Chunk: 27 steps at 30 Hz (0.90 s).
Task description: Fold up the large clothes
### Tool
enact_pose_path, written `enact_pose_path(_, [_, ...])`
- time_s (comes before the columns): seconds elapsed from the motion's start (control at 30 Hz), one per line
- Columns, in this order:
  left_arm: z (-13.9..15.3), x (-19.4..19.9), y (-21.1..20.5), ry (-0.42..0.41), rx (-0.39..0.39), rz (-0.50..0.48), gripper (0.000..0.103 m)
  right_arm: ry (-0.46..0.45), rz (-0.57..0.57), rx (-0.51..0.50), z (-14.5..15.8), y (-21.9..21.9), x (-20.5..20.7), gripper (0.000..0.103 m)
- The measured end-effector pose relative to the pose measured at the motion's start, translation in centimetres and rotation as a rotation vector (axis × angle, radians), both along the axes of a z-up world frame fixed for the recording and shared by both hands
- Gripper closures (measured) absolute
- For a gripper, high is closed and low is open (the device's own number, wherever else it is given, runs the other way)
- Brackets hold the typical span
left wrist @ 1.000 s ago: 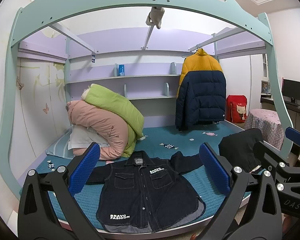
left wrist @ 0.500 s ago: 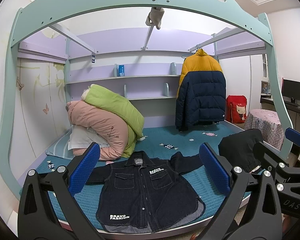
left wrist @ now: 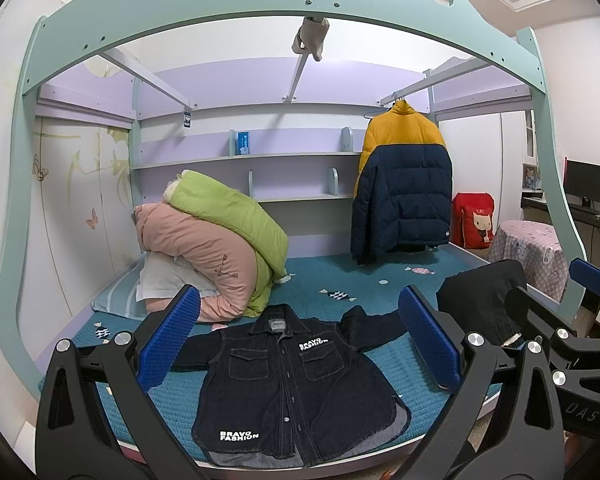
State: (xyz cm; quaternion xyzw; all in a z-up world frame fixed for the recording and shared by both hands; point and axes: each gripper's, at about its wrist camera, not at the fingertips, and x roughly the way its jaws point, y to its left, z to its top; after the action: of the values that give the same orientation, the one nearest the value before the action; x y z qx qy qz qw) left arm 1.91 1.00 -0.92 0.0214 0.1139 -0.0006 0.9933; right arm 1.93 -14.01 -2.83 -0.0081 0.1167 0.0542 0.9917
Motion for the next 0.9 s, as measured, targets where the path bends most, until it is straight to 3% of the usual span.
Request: enact_pose_path(0.9, [1.6, 0.1, -1.1, -0.005, 0.010, 0.006, 0.004, -0.004, -0.009, 0.022, 0.5, -0.2, 1.4, 0.007])
